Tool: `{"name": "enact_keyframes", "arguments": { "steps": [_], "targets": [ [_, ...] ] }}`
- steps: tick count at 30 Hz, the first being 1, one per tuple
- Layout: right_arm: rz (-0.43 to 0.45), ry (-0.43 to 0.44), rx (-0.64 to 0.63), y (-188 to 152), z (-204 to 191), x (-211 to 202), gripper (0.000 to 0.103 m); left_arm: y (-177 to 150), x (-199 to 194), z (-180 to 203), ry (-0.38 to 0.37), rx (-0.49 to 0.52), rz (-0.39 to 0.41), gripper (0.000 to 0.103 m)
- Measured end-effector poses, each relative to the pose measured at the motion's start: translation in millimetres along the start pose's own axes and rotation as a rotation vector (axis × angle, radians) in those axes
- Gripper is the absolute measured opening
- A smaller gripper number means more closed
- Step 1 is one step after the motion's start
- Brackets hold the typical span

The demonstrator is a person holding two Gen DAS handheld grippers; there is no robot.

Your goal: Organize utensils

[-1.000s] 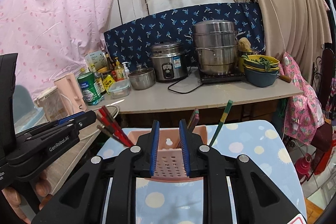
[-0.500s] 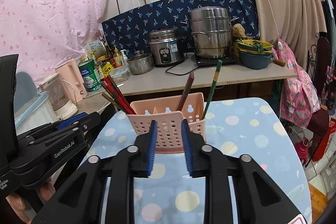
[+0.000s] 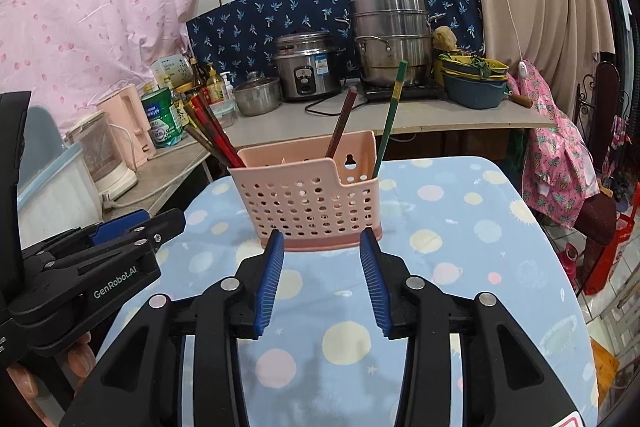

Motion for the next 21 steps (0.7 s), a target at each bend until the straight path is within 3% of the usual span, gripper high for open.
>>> {"name": "enact_keyframes", "arguments": {
  "steps": [8, 14, 21],
  "targets": [
    [-0.022, -0.021, -0.008, -15.0, 0.2, 2.7, 0.054, -12.5, 3.2, -1.2, 0.023, 0.006, -0.016, 0.058],
    [-0.031, -0.031, 0.009, -22.0, 3.0, 3.2, 0.065, -18.3, 5.7, -0.7, 0.041, 0.016, -0.021, 0.071],
    [-0.040, -0.063, 0.000, -26.8, 4.0, 4.8, 0.071, -23.5, 9.5, -1.6, 0.061, 0.018, -0.029, 0.082]
  ]
}}
Point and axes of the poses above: each gripper's, at about its wrist camera, not at the fingertips, and x roughly the way its jaws point, z to its right, y to its top, the point moved 4 cm from there along x, roughly the way its jaws point, and after that the axes turned 1 degree about -x, right-handed, at the moved point
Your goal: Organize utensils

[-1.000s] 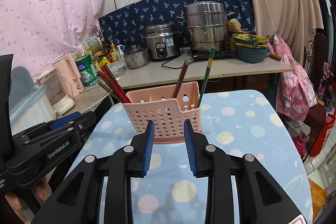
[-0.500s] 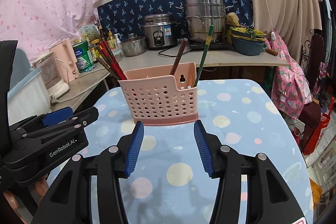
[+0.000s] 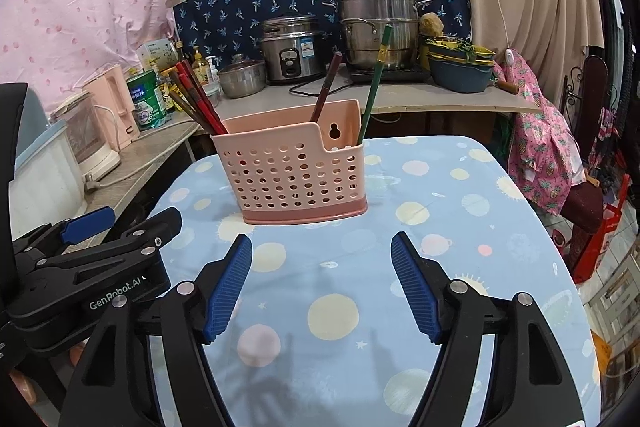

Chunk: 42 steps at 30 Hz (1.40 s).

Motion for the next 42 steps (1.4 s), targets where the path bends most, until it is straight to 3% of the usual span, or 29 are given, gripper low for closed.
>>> {"name": "enact_keyframes", "arguments": {
  "steps": [9, 23, 42],
  "targets": [
    [-0.004, -0.046, -0.009, 0.2, 6.4, 3.9, 0.084, -2.3, 4.8, -4.5, 0.021, -0.011, -0.006, 0.094],
    [-0.012, -0.073, -0.018, -2.8, 7.9, 7.5, 0.090, -5.9, 10.1, -7.3, 0.040, -0.022, -0.024, 0.095],
    [-0.018, -0.081, -0.016, -2.9, 8.1, 11.4, 0.090, -2.1, 10.8, -8.8, 0.059, 0.000, -0.017, 0.095]
  ]
}}
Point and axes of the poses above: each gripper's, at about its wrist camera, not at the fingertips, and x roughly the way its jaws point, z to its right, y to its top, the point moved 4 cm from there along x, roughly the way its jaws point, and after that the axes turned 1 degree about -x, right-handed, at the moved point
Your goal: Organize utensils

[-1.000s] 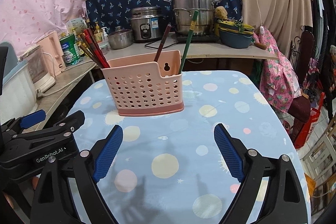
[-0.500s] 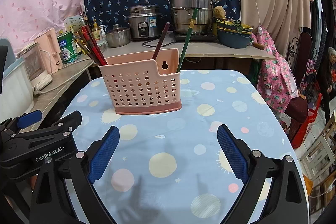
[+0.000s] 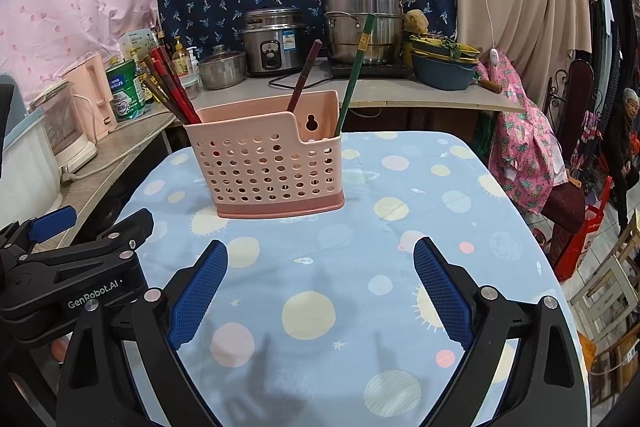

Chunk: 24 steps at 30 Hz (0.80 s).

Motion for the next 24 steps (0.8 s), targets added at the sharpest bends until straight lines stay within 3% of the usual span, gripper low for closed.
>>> {"name": "enact_keyframes", "arguments": {
  "steps": [24],
  "targets": [
    [-0.011, 0.000, 0.000, -0.4, -0.9, 7.7, 0.090, -1.5, 12.4, 0.8, 0.007, -0.020, -0.024, 0.094]
  ]
}}
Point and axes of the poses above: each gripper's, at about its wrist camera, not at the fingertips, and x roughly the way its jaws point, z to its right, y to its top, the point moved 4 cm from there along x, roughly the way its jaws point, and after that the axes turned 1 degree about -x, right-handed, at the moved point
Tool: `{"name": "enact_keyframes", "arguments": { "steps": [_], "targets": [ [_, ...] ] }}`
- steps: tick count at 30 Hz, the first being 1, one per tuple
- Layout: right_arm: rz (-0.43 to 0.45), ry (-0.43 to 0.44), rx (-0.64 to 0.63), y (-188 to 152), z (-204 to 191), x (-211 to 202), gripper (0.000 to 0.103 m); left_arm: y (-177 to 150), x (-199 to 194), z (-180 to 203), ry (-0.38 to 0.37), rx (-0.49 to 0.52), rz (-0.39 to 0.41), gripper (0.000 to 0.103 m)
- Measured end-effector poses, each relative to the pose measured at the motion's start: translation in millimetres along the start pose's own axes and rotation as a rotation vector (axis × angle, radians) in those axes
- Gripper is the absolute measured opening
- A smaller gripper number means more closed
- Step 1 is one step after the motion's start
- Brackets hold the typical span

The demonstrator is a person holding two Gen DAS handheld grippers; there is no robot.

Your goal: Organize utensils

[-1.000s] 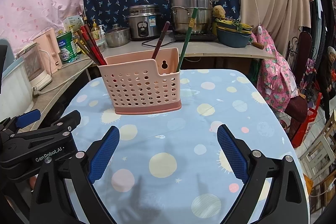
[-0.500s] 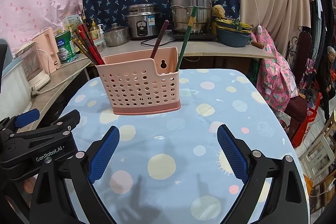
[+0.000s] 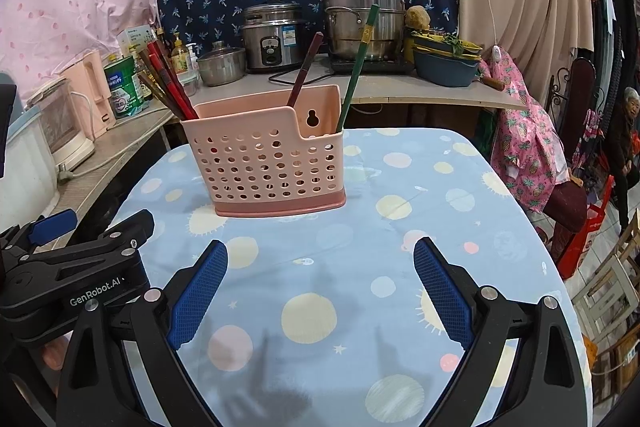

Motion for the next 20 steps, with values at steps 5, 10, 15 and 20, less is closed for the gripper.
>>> {"name": "enact_keyframes", "arguments": {
  "steps": [5, 10, 15, 20],
  "targets": [
    [-0.004, 0.000, 0.001, -1.7, -1.2, 3.3, 0.090, -0.2, 2.5, 0.1, -0.002, 0.000, -0.003, 0.094],
    [-0.007, 0.002, 0.001, -1.9, -1.1, 4.5, 0.090, -0.1, 3.7, 0.5, 0.000, 0.002, -0.004, 0.094],
    [-0.009, 0.001, 0.003, -1.8, -0.9, 4.9, 0.090, 1.0, 7.2, 2.4, 0.016, -0.004, -0.002, 0.094],
    [-0.006, -0.002, 0.002, 0.0, 1.4, 8.2, 0.090, 3.9, 9.8, 5.2, -0.001, -0.006, -0.004, 0.094]
  ]
}}
Point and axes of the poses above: each gripper's, at about its wrist camera, not at the fingertips, and x roughly the way its jaws point, z to its right, y to its top, the point moved 4 cm from there along x, roughly the way its jaws point, and after that the axes turned 1 degree about -x, right-handed, at the moved point
